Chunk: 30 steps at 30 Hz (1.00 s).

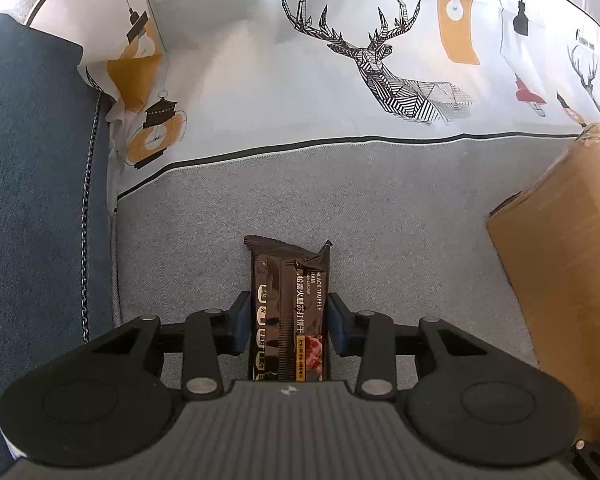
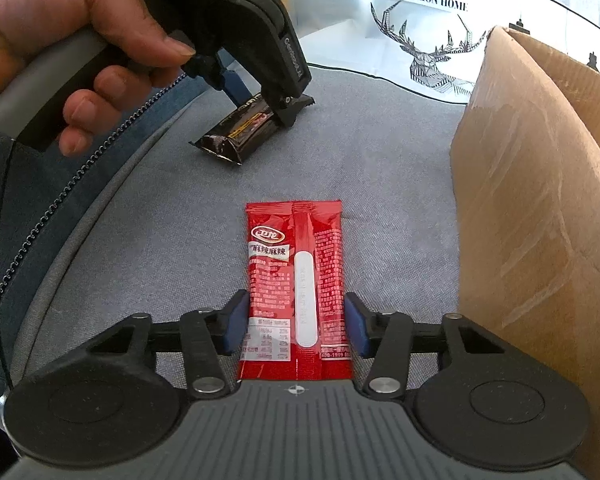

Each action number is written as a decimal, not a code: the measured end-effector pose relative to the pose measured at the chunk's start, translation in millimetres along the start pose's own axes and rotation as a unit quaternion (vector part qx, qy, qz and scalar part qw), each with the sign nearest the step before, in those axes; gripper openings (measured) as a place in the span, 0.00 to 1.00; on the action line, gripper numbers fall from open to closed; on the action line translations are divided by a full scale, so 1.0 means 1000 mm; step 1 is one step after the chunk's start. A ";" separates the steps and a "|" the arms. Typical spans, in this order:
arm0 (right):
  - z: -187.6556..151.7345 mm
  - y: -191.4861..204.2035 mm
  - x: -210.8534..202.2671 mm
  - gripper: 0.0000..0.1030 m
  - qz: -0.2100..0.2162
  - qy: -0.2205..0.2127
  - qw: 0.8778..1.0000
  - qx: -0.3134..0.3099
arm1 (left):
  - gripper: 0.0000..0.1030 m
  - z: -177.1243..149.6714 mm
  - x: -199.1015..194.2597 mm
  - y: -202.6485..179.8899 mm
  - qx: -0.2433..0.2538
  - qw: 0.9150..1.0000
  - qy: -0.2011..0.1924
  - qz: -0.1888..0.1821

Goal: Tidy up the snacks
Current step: 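Lift and carry the dark bar and red packet over the box with both tools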

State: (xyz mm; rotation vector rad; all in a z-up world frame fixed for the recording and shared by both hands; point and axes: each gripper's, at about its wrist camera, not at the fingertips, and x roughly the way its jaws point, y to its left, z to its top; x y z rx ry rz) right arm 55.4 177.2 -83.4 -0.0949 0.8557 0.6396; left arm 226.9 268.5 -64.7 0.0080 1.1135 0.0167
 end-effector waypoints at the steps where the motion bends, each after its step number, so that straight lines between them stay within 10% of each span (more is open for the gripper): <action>1: 0.000 -0.001 0.000 0.48 0.000 -0.001 1.000 -0.001 | 0.42 0.000 0.000 0.000 0.000 1.000 -0.001 -0.001; 18: 0.014 -0.009 -0.046 0.46 0.019 -0.093 0.996 0.005 | 0.42 0.001 -0.049 -0.006 -0.051 0.993 -0.101 0.012; 30: 0.033 -0.054 -0.128 0.46 0.010 -0.203 0.978 0.054 | 0.42 -0.053 -0.147 -0.037 -0.182 0.954 -0.237 0.024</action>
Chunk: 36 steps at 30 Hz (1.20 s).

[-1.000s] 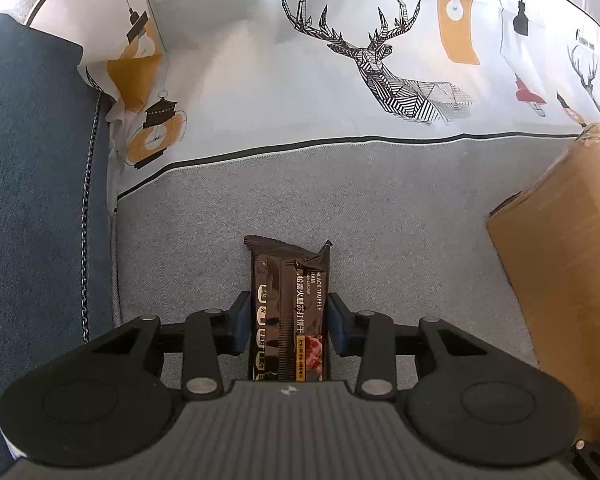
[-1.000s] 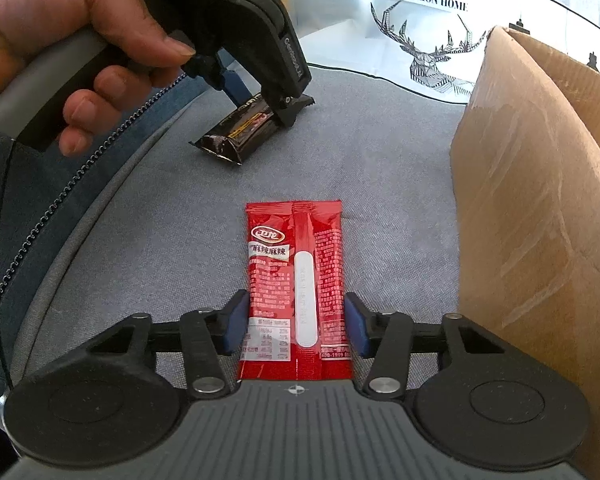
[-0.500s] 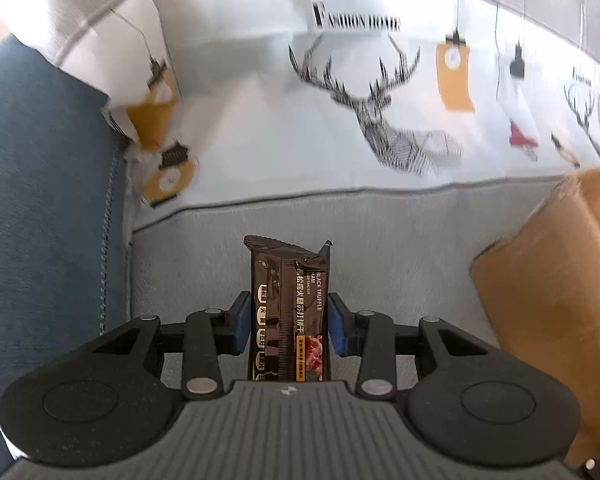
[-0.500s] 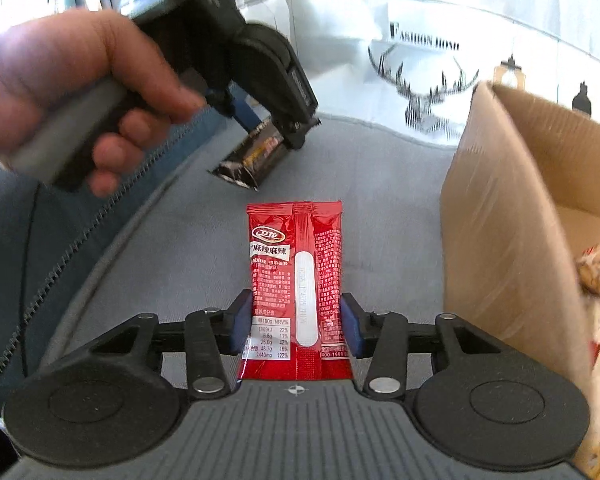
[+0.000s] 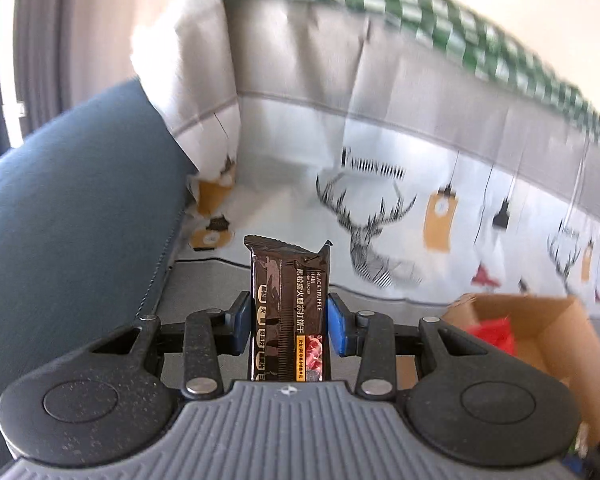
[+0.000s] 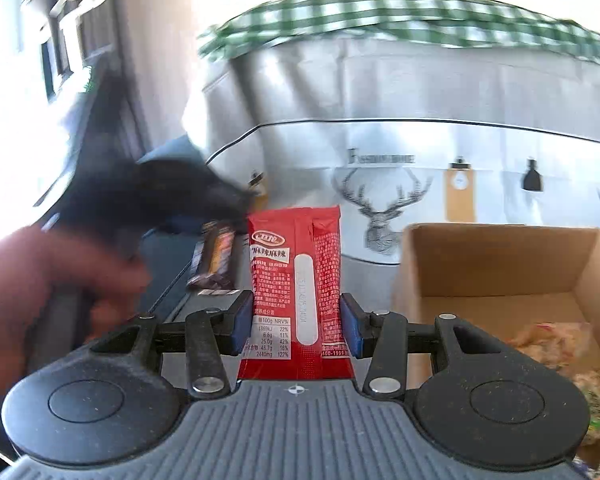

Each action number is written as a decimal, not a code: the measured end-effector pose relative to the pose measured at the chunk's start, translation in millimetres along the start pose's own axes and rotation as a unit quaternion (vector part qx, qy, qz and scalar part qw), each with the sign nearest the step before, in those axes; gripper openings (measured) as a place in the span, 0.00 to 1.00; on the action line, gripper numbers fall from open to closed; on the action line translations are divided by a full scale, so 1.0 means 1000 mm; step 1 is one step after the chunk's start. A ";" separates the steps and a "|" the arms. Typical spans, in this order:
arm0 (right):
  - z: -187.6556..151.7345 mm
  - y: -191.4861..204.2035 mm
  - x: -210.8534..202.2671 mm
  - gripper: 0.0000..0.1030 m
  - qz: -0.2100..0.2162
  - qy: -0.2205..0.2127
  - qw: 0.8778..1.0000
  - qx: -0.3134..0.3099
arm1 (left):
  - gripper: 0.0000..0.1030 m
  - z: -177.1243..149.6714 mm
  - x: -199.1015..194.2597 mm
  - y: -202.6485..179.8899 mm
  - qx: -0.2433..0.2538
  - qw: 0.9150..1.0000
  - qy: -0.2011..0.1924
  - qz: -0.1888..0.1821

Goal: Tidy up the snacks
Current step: 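Lift and carry the dark bar and red packet over the box with both tools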

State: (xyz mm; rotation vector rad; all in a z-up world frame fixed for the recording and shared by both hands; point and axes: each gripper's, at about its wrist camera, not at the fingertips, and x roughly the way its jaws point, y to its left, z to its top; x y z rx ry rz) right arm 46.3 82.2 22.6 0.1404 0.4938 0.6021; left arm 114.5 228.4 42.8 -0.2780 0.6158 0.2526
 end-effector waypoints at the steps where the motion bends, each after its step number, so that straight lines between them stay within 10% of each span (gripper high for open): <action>1: 0.005 -0.009 -0.006 0.46 -0.003 -0.003 1.000 0.013 | 0.42 -0.003 -0.009 -0.004 -0.002 1.000 -0.010 0.000; 20: -0.007 -0.177 -0.129 0.46 -0.152 -0.147 0.977 0.029 | 0.42 -0.064 -0.098 -0.122 0.043 0.984 -0.092 -0.147; 36: -0.013 -0.200 -0.114 0.46 -0.189 -0.108 0.976 0.011 | 0.42 -0.080 -0.080 -0.182 0.087 0.964 -0.099 -0.230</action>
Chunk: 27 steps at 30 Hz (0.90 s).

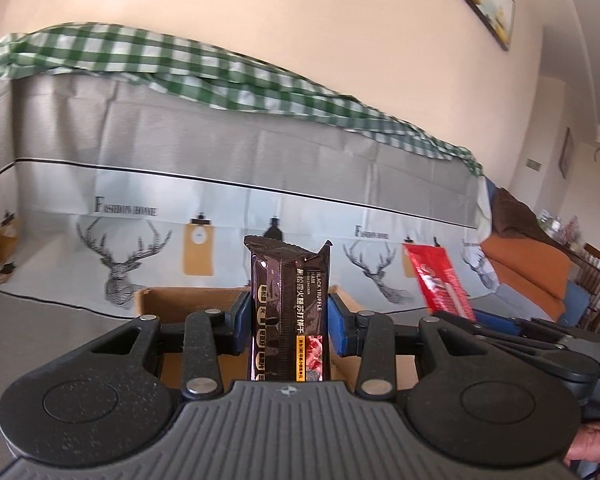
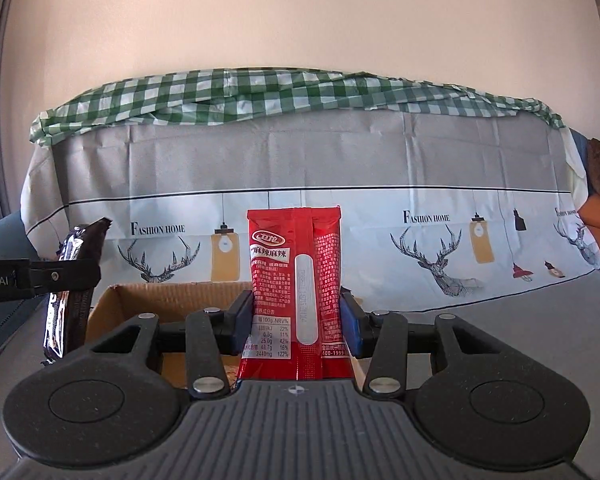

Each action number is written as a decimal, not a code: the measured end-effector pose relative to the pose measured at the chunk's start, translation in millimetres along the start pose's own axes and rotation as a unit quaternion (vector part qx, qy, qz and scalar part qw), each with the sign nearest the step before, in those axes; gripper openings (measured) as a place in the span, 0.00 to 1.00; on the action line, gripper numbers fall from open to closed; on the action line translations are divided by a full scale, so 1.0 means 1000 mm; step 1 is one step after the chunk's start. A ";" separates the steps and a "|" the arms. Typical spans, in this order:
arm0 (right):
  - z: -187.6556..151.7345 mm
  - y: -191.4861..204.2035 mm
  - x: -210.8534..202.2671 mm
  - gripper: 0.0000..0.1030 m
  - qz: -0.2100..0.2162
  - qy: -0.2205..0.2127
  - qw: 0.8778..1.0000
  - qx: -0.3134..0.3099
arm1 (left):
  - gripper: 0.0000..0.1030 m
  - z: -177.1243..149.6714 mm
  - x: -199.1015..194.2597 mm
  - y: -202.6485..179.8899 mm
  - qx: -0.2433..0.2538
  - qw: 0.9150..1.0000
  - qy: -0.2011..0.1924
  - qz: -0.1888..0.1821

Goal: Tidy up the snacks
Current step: 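Lift and carry the dark bar and red packet over the box with both tools, then open both tools over the box to drop the two snacks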

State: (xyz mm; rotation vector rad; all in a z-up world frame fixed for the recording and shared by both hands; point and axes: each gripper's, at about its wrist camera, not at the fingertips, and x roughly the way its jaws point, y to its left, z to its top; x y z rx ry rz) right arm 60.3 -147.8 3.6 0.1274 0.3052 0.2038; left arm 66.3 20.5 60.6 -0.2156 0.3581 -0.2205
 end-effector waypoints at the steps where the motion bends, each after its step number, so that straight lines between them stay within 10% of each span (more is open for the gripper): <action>1: 0.000 0.000 0.001 0.46 0.000 0.001 1.000 0.000 | 0.42 -0.001 0.001 -0.002 0.002 1.000 0.001 -0.003; 27: 0.000 0.010 0.004 0.47 0.003 0.009 1.000 -0.017 | 0.42 -0.001 0.004 -0.007 0.014 0.999 0.012 -0.043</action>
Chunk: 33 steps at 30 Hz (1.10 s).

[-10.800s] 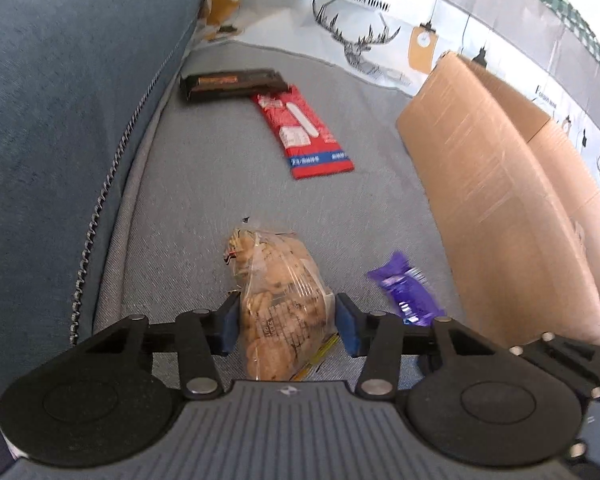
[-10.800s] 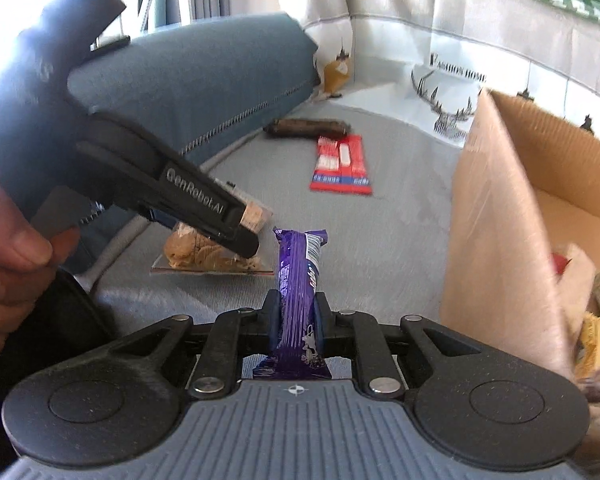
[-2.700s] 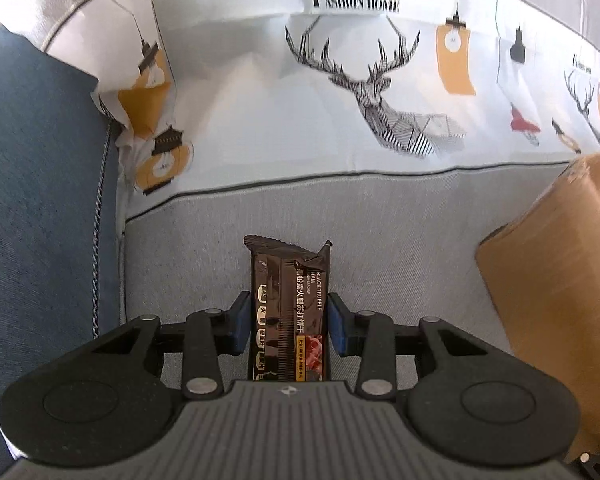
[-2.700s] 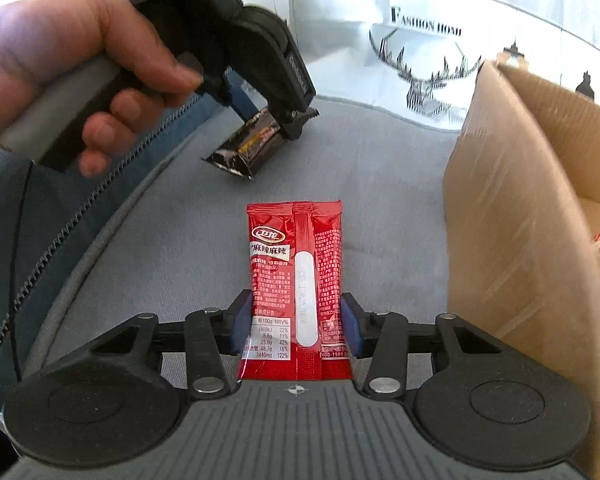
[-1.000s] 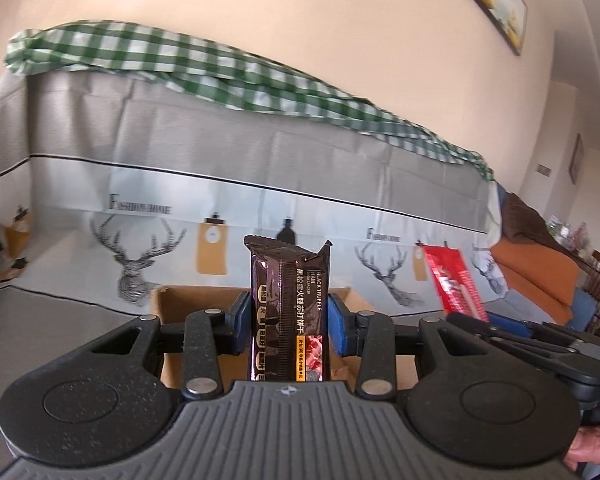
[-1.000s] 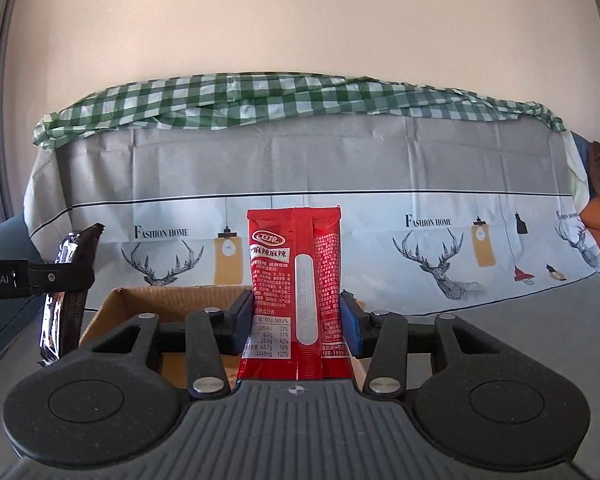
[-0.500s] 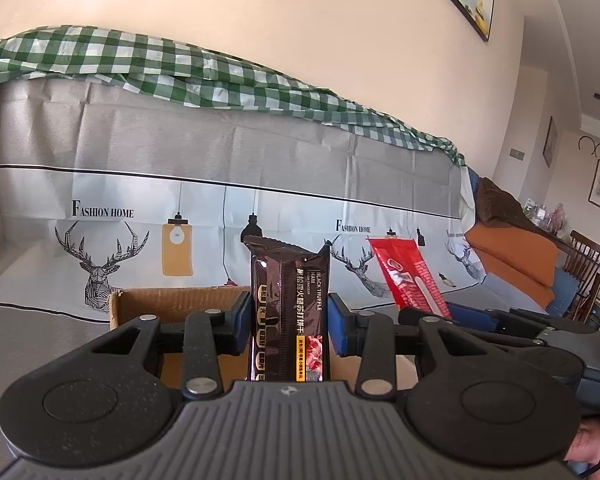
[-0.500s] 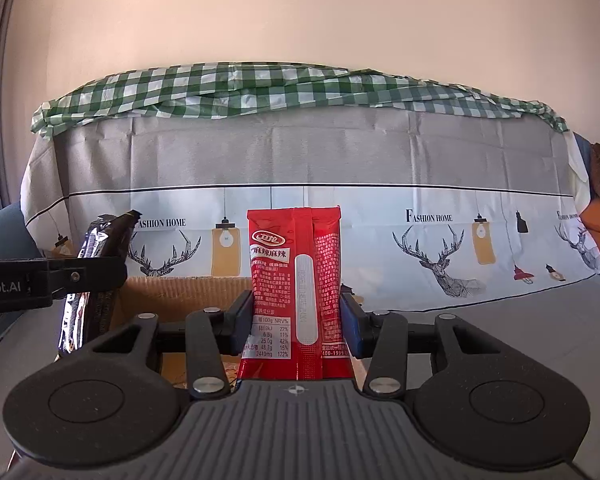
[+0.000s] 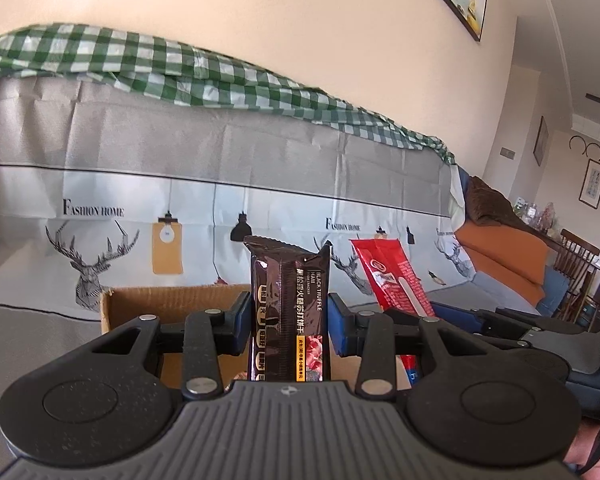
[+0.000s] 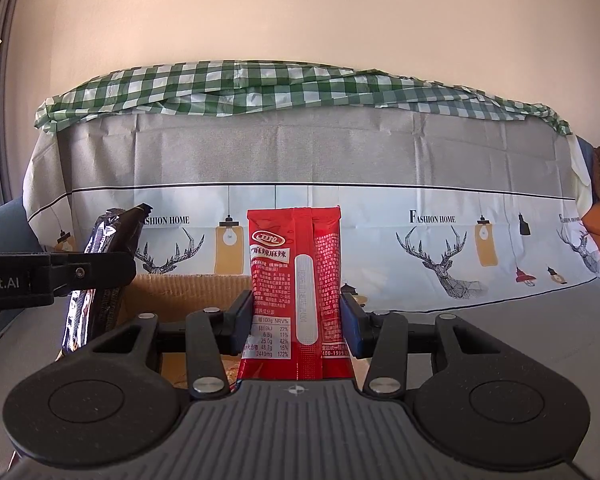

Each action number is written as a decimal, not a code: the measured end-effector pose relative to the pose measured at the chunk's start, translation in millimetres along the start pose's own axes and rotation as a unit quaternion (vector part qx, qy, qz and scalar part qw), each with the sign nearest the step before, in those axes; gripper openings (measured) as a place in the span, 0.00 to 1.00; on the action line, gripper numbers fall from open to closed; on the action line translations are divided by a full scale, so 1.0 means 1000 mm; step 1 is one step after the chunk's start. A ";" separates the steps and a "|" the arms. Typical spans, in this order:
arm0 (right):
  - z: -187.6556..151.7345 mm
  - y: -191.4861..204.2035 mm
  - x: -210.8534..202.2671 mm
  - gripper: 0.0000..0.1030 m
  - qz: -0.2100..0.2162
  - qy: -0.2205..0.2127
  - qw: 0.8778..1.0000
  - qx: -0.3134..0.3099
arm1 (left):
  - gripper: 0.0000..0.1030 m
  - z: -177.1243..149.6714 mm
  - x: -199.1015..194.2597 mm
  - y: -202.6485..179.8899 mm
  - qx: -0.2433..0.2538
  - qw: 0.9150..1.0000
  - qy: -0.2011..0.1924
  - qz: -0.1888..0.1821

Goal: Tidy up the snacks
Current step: 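Open both tools over the box to drop the two snacks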

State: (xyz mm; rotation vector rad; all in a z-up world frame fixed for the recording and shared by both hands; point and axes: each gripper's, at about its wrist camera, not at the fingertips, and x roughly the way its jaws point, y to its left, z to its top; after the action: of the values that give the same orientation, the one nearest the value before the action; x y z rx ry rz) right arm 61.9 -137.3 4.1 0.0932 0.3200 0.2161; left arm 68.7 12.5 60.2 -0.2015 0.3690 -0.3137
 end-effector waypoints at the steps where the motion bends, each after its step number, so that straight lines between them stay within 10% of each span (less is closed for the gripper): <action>1: 0.000 0.000 0.001 0.49 0.000 0.002 1.000 0.001 | 0.44 0.000 0.001 0.001 -0.002 1.000 0.003 -0.004; 4: 0.001 -0.001 0.003 0.72 -0.010 0.008 1.000 0.000 | 0.63 0.000 0.002 0.002 -0.005 1.000 0.006 -0.006; 15: 0.003 -0.007 -0.008 0.99 -0.039 -0.015 0.999 0.009 | 0.87 -0.005 -0.021 -0.003 0.034 0.998 -0.036 0.034; 24: 0.006 -0.019 -0.050 0.99 -0.035 -0.071 0.996 0.042 | 0.92 -0.023 -0.064 -0.017 0.039 0.993 -0.043 0.103; 33: -0.023 -0.019 -0.102 0.99 0.000 -0.012 1.000 0.023 | 0.99 -0.052 -0.109 -0.041 0.000 0.988 0.016 0.154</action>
State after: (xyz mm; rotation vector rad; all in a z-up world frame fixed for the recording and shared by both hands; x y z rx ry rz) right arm -36.1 -177.4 10.6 0.1415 0.3021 0.2073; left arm -58.7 3.7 57.5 -0.1363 0.4253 -0.0120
